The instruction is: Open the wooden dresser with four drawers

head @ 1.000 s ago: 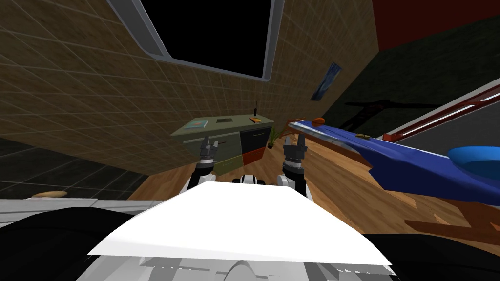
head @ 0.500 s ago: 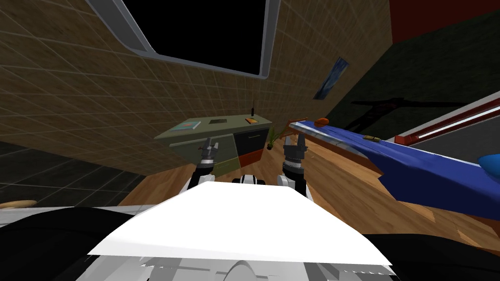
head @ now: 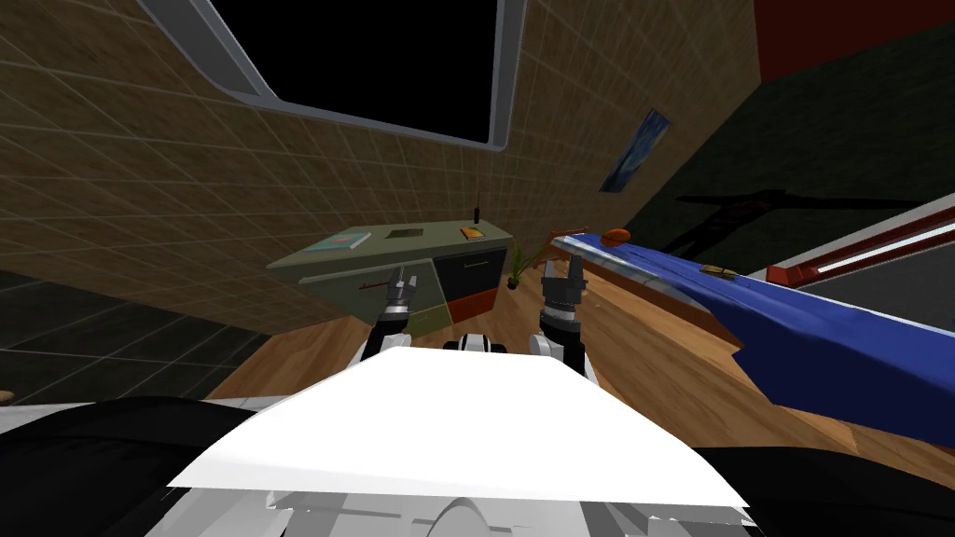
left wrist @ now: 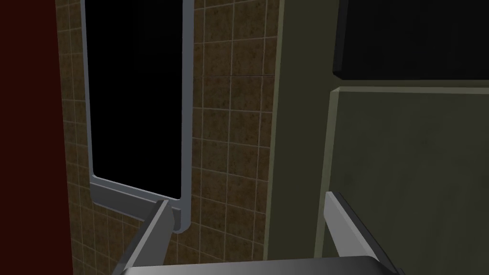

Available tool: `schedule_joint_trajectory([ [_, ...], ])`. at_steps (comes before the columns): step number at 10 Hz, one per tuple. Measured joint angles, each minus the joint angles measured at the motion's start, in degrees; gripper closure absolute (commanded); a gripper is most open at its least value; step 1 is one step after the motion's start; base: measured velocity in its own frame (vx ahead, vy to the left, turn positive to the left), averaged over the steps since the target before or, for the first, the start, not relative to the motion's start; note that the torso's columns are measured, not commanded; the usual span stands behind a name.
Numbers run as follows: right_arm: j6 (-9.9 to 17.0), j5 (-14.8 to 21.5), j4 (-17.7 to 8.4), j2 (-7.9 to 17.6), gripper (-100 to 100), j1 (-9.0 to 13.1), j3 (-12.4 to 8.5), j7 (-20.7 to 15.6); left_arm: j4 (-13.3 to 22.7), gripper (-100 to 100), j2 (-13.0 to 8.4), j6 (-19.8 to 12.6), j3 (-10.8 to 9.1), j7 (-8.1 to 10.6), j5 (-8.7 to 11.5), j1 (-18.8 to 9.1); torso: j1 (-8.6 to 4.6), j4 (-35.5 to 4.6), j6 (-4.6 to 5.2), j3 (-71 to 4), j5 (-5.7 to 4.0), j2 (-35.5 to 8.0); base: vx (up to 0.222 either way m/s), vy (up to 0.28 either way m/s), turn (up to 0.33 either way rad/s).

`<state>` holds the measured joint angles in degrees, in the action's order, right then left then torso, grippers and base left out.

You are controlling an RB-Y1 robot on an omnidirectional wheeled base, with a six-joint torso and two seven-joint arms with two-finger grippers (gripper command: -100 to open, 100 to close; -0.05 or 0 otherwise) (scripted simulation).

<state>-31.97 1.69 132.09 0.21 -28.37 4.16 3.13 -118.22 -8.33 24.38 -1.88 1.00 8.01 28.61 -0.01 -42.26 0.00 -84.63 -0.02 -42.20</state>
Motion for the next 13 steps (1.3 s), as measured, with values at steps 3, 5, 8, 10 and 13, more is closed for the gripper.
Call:
schedule_joint_trajectory([
  [3, 0.0, 0.0, 0.0, 0.0, 0, 0.0, 0.0, 0.0, 2.0, -100, 0.4, -0.8, -0.57, 0.16, 0.8, -0.3, 0.36, -0.1, -0.01, 0.2, 0.12, -0.3, 0.032, -0.031, 0.030],
  [5, 0.0, 0.0, 0.0, 0.0, 0, 0.0, 0.0, 0.0, 2.7, -100, 0.3, -1.0, -0.80, 0.23, 0.9, -0.7, -0.03, 0.0, 0.00, 0.1, 0.02, -0.1, 0.041, -0.080, -0.008],
  [8, 0.0, 0.0, 0.0, 0.0, 0, 0.0, 0.0, 0.0, 3.4, -100, -0.1, -1.2, -1.02, 0.28, 1.2, -0.8, -0.11, 0.0, 0.00, 0.0, -0.03, 0.0, 0.071, -0.143, 0.032],
  [10, 0.0, 0.0, 0.0, 0.0, 0, 0.0, 0.0, 0.0, 4.4, -100, -0.8, -1.7, -1.35, 0.36, 1.6, -1.0, 0.20, 0.0, -0.01, 0.1, 0.08, -0.1, 0.067, -0.099, 0.037],
  [13, 0.0, 0.0, 0.0, 0.0, 0, 0.0, 0.0, 0.0, 6.3, -100, -1.7, -2.2, -1.89, 0.55, 2.3, -1.2, -0.20, 0.0, 0.00, 0.0, -0.05, 0.1, 0.123, -0.164, 0.043],
])
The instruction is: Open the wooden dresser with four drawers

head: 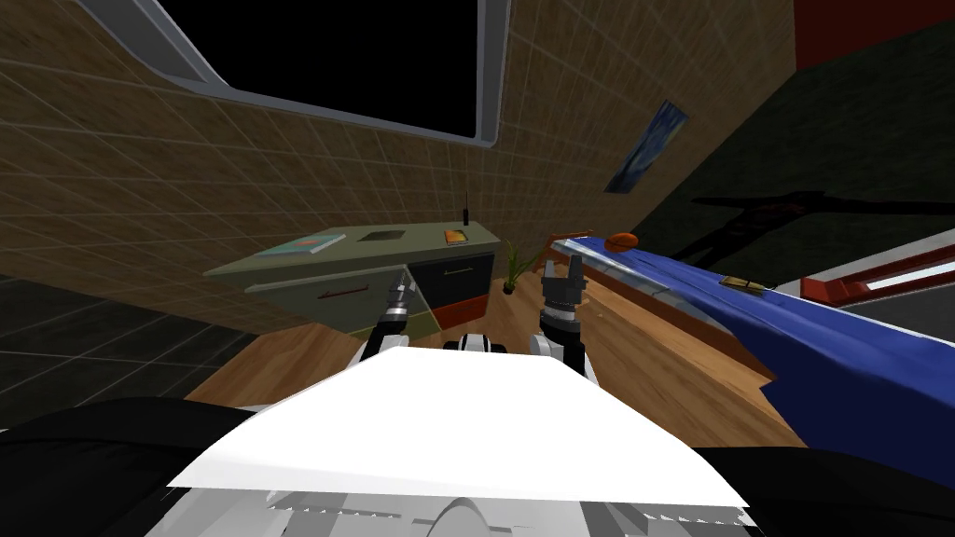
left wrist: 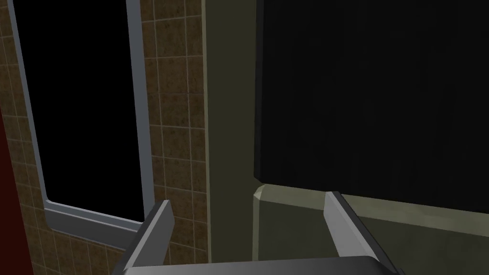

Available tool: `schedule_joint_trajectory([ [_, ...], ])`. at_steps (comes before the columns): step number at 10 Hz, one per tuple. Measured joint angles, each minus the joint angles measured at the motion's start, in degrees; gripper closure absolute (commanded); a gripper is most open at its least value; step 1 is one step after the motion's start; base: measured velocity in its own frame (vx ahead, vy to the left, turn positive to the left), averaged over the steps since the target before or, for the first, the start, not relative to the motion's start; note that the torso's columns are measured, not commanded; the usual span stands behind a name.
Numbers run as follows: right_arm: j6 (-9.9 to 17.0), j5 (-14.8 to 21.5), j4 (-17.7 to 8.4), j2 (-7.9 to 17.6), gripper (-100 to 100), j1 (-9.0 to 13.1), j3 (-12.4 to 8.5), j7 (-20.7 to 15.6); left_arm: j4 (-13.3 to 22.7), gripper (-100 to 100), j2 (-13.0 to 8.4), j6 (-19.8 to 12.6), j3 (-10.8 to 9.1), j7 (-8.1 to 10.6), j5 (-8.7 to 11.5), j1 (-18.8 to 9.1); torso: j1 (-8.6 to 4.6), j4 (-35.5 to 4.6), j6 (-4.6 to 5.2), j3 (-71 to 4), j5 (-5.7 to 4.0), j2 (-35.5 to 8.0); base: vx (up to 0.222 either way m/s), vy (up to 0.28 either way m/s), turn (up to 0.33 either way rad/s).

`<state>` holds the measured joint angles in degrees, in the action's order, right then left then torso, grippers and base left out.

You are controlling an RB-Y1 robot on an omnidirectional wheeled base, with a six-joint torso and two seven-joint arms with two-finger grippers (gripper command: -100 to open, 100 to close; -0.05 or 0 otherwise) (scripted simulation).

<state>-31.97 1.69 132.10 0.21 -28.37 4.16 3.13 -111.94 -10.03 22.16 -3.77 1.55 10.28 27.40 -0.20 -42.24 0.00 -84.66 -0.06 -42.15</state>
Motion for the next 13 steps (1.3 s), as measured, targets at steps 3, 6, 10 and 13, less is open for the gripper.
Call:
schedule_joint_trajectory([
  [3, 0.0, 0.0, 0.0, 0.0, 0, 0.0, 0.0, 0.0, 1.7, -100, -0.2, -0.8, -0.72, 0.27, 0.8, -0.3, 0.25, -0.1, 0.00, 0.2, 0.08, -0.3, 0.082, -0.169, 0.044],
  [6, 0.0, 0.0, 0.0, 0.0, 0, 0.0, 0.0, 0.0, 3.8, -100, 1.4, -1.4, -1.27, 0.35, 1.5, -0.8, 0.18, 0.0, 0.01, 0.1, 0.06, -0.1, 0.086, -0.161, 0.040],
  [10, 0.0, 0.0, 0.0, 0.0, 0, 0.0, 0.0, 0.0, 5.5, -100, 6.4, -2.7, -2.18, 0.64, 2.5, -1.0, 0.22, -0.1, 0.00, 0.1, 0.07, -0.2, 0.069, -0.136, 0.036],
  [13, 0.0, 0.0, 0.0, 0.0, 0, 0.0, 0.0, 0.0, 6.8, -100, 11.3, -2.7, -2.52, 0.89, 3.0, -1.2, 0.37, -0.1, 0.00, 0.1, 0.10, -0.2, 0.029, -0.055, 0.012],
])
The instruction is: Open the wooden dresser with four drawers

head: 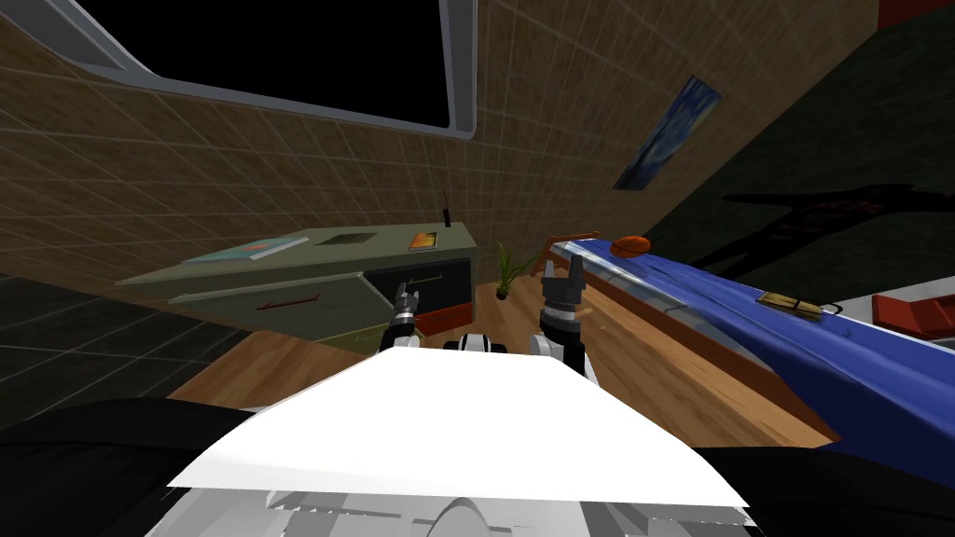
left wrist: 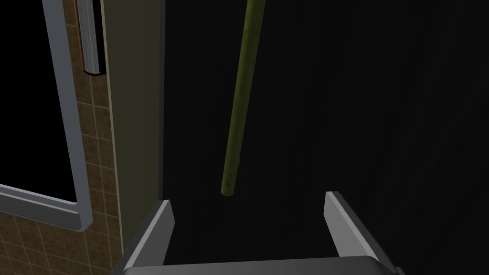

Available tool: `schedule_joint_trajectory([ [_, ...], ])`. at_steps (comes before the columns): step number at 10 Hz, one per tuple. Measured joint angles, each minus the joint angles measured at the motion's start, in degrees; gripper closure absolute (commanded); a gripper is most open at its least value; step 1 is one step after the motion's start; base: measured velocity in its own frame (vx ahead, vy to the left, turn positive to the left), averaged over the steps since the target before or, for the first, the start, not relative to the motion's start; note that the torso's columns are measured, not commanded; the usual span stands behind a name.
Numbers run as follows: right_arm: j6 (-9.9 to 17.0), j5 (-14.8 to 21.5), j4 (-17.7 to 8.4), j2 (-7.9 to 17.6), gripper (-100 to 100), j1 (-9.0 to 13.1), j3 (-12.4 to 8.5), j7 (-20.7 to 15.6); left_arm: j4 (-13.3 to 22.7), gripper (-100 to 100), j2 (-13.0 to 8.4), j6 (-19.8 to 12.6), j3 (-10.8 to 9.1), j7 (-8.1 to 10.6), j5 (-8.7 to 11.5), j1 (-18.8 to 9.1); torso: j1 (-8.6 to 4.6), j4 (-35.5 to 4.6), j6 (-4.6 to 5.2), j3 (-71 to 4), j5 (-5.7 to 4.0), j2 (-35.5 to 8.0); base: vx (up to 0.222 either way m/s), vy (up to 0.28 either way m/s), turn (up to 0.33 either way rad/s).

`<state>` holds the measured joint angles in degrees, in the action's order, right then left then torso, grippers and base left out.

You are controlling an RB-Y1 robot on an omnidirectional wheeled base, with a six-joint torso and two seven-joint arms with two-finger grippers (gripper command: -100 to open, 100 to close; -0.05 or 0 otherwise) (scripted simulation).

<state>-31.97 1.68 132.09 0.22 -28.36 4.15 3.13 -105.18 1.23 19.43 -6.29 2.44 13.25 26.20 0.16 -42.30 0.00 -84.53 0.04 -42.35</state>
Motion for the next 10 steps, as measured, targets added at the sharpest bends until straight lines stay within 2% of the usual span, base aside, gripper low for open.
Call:
schedule_joint_trajectory([
  [1, 0.0, 0.0, 0.0, 0.0, 0, 0.0, 0.0, 0.0, 0.1, -100, 0.2, 0.1, 0.02, 0.00, 0.0, 0.0, 0.05, 0.0, 0.00, 0.0, 0.01, 0.0, 0.079, 0.005, -0.011],
  [3, 0.0, 0.0, 0.0, 0.0, 0, 0.0, 0.0, 0.0, -2.0, -100, 0.1, -1.5, -0.31, -0.13, 0.2, 0.5, -0.08, 0.1, 0.00, -0.2, -0.02, 0.3, 0.084, 0.009, -0.006],
  [4, 0.0, 0.0, 0.0, 0.0, 0, 0.0, 0.0, 0.0, -2.1, 100, 0.1, -1.6, -0.33, -0.13, 0.2, 0.5, -0.17, 0.0, 0.00, 0.0, -0.04, 0.0, -0.063, 0.004, 0.017],
  [5, 0.0, 0.0, 0.0, 0.0, 0, 0.0, 0.0, 0.0, -1.1, 100, 0.2, -0.9, -0.13, -0.10, 0.1, 0.3, -0.20, -0.1, 0.00, 0.2, -0.05, -0.3, -0.032, 0.014, 0.023],
  [6, 0.0, 0.0, 0.0, 0.0, 0, 0.0, 0.0, 0.0, -1.5, 100, 0.1, -0.3, -0.28, -0.10, 0.1, -0.1, -0.05, 0.3, 0.11, 0.1, 0.26, 0.1, -0.039, -0.045, 0.329],
  [8, 0.0, 0.0, 0.0, 0.0, 0, 0.0, 0.0, 0.0, 1.3, 100, -1.3, 0.6, 1.22, 2.23, -0.9, -3.0, -0.08, 0.2, 0.01, -0.1, 0.13, 0.3, -0.054, -0.047, 0.165],
  [9, 0.0, 0.0, 0.0, 0.0, 0, 0.0, 0.0, 0.0, 2.7, 100, -1.5, 0.5, 1.02, 2.58, -1.0, -4.6, -0.06, 0.2, 0.18, -0.2, 0.14, 0.4, -0.049, -0.043, 0.385],
  [10, 0.0, 0.0, 0.0, 0.0, 0, 0.0, 0.0, 0.0, 3.7, 100, -2.1, 0.3, 2.11, 3.71, -1.7, -6.2, -0.14, 0.2, -0.01, -0.2, 0.07, 0.3, -0.055, -0.058, 0.236],
])
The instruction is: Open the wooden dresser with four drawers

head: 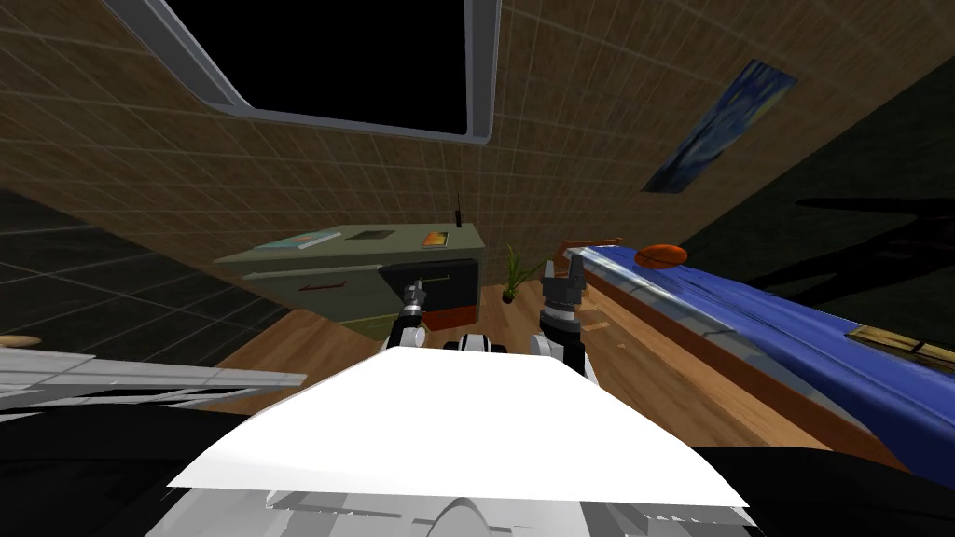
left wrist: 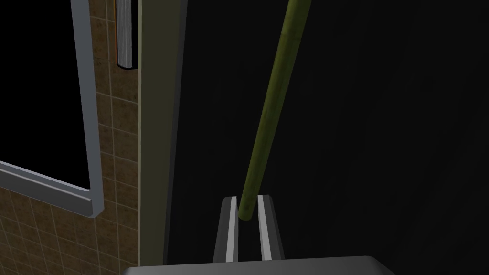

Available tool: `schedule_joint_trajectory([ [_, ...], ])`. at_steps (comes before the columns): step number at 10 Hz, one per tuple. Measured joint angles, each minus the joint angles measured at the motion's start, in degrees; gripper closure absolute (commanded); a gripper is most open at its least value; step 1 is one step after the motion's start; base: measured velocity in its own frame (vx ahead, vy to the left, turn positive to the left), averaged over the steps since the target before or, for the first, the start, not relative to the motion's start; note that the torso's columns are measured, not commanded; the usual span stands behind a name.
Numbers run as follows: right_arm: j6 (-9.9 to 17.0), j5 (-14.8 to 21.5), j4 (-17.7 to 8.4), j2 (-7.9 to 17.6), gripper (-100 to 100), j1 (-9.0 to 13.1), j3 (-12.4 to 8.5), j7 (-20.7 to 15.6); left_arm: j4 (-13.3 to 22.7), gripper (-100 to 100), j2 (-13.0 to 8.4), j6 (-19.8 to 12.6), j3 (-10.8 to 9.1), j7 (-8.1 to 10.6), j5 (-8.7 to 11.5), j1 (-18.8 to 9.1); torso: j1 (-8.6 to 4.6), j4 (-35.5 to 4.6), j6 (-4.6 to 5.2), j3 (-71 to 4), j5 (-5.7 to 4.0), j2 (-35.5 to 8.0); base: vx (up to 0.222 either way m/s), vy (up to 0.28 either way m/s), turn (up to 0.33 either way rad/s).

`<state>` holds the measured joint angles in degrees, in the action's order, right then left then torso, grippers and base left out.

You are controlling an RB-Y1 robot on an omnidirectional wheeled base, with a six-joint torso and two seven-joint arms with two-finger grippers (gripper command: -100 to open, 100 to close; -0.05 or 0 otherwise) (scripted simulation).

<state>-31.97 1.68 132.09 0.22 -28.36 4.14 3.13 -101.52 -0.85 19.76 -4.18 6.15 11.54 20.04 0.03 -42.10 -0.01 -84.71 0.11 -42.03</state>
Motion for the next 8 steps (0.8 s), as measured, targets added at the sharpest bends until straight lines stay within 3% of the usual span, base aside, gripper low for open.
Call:
schedule_joint_trajectory([
  [2, 0.0, 0.0, 0.0, 0.0, 0, 0.0, 0.0, 0.0, 2.8, 100, -0.4, 0.3, 0.35, 1.14, -0.6, -3.4, -0.27, 0.0, 0.45, 0.0, -0.05, 0.0, -0.018, -0.012, 0.010],
  [3, 0.0, 0.0, 0.0, 0.0, 0, 0.0, 0.0, 0.0, 4.2, 100, -0.4, 0.9, 0.34, 1.18, -0.6, -4.2, -0.37, 0.2, 0.54, -0.1, 0.04, 0.2, -0.066, -0.042, 0.367],
  [4, 0.0, 0.0, 0.0, 0.0, 0, 0.0, 0.0, 0.0, 5.9, 100, -1.4, 1.5, 1.40, 2.52, -1.2, -6.1, -0.40, 0.2, 0.26, 0.0, -0.01, 0.1, -0.069, -0.059, 0.248],
  [6, 0.0, 0.0, 0.0, 0.0, 0, 0.0, 0.0, 0.0, 8.7, 100, -1.8, 1.5, 1.78, 3.79, -1.8, -8.9, -0.46, 0.2, 0.70, -0.1, 0.00, 0.2, -0.015, -0.010, -0.004],
  [7, 0.0, 0.0, 0.0, 0.0, 0, 0.0, 0.0, 0.0, 10.6, 100, -2.0, 1.9, 1.65, 3.90, -1.8, -10.1, -0.52, 0.3, 0.71, -0.2, 0.06, 0.4, -0.051, -0.033, 0.387],
  [8, 0.0, 0.0, 0.0, 0.0, 0, 0.0, 0.0, 0.0, 11.1, 100, -2.6, 2.1, 2.97, 5.06, -2.5, -11.1, -0.55, 0.3, 0.47, -0.2, 0.02, 0.3, -0.061, -0.050, 0.227],
])
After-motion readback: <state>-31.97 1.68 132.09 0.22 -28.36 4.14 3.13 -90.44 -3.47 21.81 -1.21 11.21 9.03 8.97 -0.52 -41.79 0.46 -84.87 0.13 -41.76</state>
